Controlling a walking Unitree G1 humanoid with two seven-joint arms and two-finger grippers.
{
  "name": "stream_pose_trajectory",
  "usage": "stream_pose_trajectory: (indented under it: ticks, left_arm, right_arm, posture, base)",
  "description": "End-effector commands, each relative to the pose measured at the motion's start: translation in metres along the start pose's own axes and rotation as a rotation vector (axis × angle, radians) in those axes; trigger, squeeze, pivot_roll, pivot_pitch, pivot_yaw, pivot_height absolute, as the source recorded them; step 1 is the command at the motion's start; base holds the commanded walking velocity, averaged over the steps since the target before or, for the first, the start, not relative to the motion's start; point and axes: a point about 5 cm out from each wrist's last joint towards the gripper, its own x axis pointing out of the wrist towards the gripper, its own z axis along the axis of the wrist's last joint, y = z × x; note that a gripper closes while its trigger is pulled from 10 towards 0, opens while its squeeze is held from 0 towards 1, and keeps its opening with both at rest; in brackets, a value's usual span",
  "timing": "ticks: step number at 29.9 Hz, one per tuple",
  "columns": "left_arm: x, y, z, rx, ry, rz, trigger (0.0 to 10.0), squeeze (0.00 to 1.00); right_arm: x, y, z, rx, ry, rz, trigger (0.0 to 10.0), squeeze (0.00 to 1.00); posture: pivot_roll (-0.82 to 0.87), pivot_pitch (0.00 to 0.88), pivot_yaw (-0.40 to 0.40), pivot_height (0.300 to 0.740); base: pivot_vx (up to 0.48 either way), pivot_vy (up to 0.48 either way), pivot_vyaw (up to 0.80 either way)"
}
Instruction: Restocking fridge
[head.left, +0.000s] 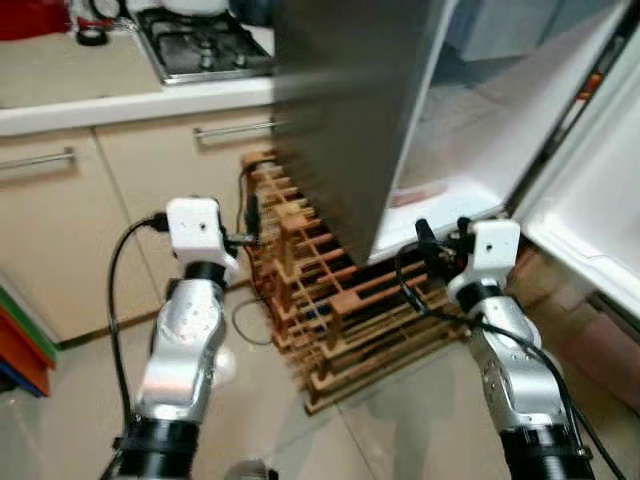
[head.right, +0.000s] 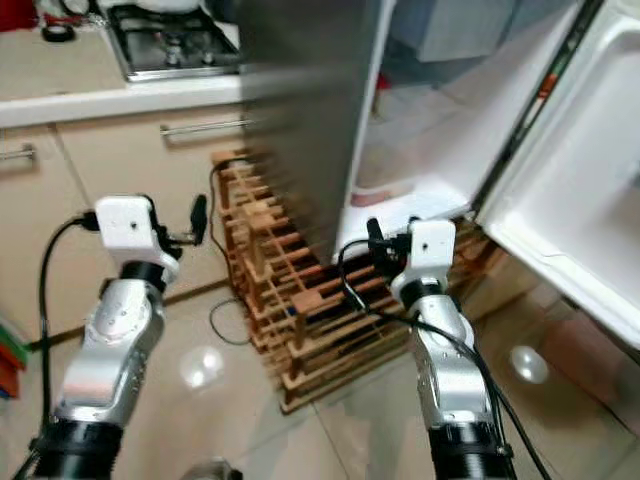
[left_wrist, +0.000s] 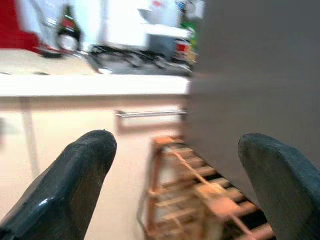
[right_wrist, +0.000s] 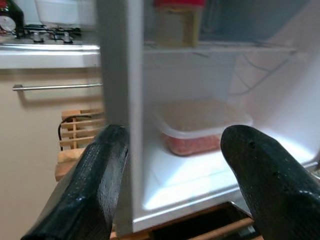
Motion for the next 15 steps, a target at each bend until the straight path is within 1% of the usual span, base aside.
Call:
stream_pose_trajectory:
  ticks: [1, 4, 6, 10, 13, 14, 15]
  left_arm:
    - [0.0, -0.007, -0.007, -0.008, 0.038, -0.03, 10.0, 0.0]
    - [-0.003, 0.001, -0.012, -0.028, 0.062, 0.023, 10.0, 0.0]
    - [-0.004, 0.002, -0.01, -0.052, 0.05, 0.032, 10.0, 0.0]
    - [-0.007, 0.003, -0.011, -0.048, 0.051, 0.039, 10.0, 0.0]
    - [-0.011, -0.002, -0.013, -0.044, 0.051, 0.021, 10.0, 0.0]
    - [-0.013, -0.006, -0.013, -0.038, 0.044, 0.003, 10.0, 0.0]
    - [-0.014, -0.009, -0.014, -0.036, 0.047, -0.015, 10.0, 0.0]
  right_arm:
    - [-0.004, -0.013, -0.005, -0.003, 0.029, -0.05, 10.0, 0.0]
    - [-0.006, -0.017, -0.004, -0.014, 0.018, -0.065, 10.0, 0.0]
    - [-0.007, -0.019, -0.004, -0.01, 0.018, -0.074, 10.0, 0.0]
    - [-0.012, -0.022, -0.008, -0.002, 0.023, -0.083, 10.0, 0.0]
    - [-0.015, -0.022, -0.013, -0.002, 0.037, -0.078, 10.0, 0.0]
    - [-0.015, -0.022, -0.014, -0.001, 0.039, -0.08, 10.0, 0.0]
    - [-0.014, -0.022, -0.014, 0.001, 0.04, -0.082, 10.0, 0.0]
  posture:
    - [0.06, 0.0, -0.083, 0.74]
    - [0.06, 0.0, -0.084, 0.74]
    - [0.06, 0.0, -0.086, 0.74]
    - [0.06, 0.0, -0.09, 0.74]
    - [0.06, 0.0, -0.085, 0.74]
    - [0.06, 0.0, -0.084, 0.74]
    - [0.06, 0.0, -0.082, 0.74]
  base:
    - [0.0, 0.48, 0.59]
    - [0.0, 0.48, 0.59]
    - [0.0, 0.48, 0.59]
    - [0.0, 0.48, 0.59]
    - [0.0, 0.48, 0.6]
    - [0.0, 0.48, 0.59]
    - [0.0, 0.0, 0.59]
